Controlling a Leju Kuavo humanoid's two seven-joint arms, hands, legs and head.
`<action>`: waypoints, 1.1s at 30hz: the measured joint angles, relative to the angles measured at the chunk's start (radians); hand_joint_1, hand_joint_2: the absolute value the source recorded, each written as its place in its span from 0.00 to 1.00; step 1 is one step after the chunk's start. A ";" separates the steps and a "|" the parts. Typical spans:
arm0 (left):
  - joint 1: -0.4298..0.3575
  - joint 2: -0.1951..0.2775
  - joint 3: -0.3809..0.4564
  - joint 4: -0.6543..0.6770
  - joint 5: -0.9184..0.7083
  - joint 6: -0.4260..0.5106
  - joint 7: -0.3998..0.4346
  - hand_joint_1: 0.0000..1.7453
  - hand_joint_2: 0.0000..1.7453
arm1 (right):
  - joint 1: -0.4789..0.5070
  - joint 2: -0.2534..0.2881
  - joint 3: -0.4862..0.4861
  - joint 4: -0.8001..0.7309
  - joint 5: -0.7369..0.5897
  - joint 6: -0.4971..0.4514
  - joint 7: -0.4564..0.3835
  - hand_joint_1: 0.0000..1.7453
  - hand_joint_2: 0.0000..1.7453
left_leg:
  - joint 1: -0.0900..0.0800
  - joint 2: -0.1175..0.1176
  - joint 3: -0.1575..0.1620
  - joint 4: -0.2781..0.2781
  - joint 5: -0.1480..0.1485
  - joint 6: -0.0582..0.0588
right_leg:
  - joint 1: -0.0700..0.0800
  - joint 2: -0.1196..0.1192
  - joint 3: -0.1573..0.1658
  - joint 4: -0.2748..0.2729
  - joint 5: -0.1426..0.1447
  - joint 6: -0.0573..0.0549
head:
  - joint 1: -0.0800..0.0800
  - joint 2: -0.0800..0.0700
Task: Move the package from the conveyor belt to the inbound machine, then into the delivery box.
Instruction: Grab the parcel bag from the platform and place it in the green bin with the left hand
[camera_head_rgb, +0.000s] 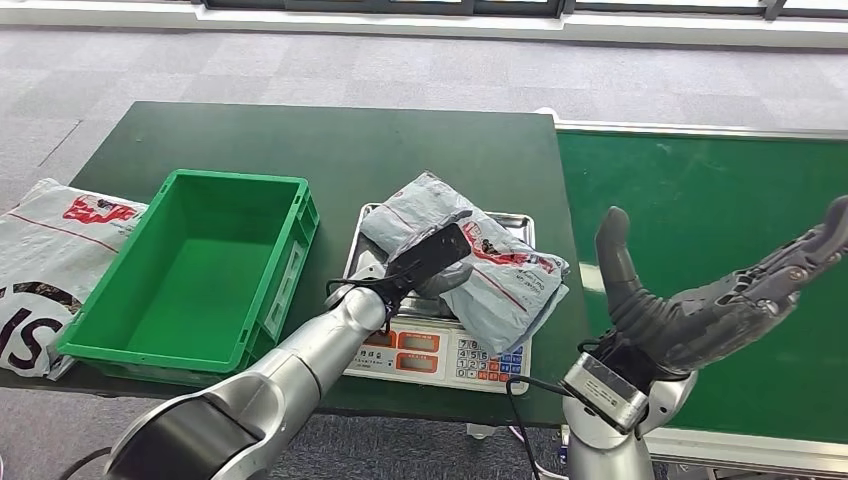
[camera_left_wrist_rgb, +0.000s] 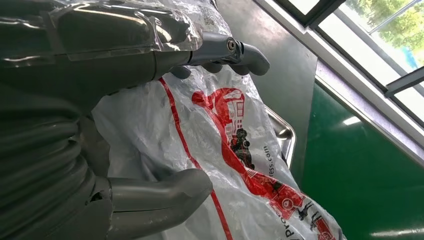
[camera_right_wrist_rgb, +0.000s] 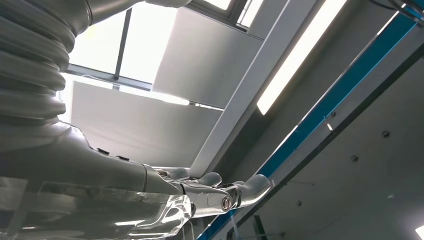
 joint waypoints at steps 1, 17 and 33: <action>0.001 0.000 -0.002 0.003 0.000 0.000 0.000 0.00 1.00 | 0.000 0.000 0.000 0.001 0.000 0.000 0.000 0.00 1.00 | 0.000 0.000 0.000 0.000 0.000 0.000 | 0.000 0.000 0.000 0.000 0.000 0.000 | 0.000 0.000; 0.058 0.000 -0.094 0.033 -0.068 0.016 0.054 0.00 1.00 | -0.005 0.002 0.003 0.022 -0.003 0.000 0.000 0.00 1.00 | 0.000 0.000 0.000 0.000 0.000 0.000 | 0.000 0.000 0.001 0.000 0.000 0.000 | 0.000 0.000; 0.072 0.000 -0.176 0.048 -0.139 0.046 0.068 1.00 1.00 | -0.009 0.002 0.017 0.036 -0.007 0.000 0.000 0.00 1.00 | 0.000 -0.004 0.003 0.000 0.000 0.000 | 0.000 -0.005 0.005 0.000 -0.001 0.001 | 0.000 0.000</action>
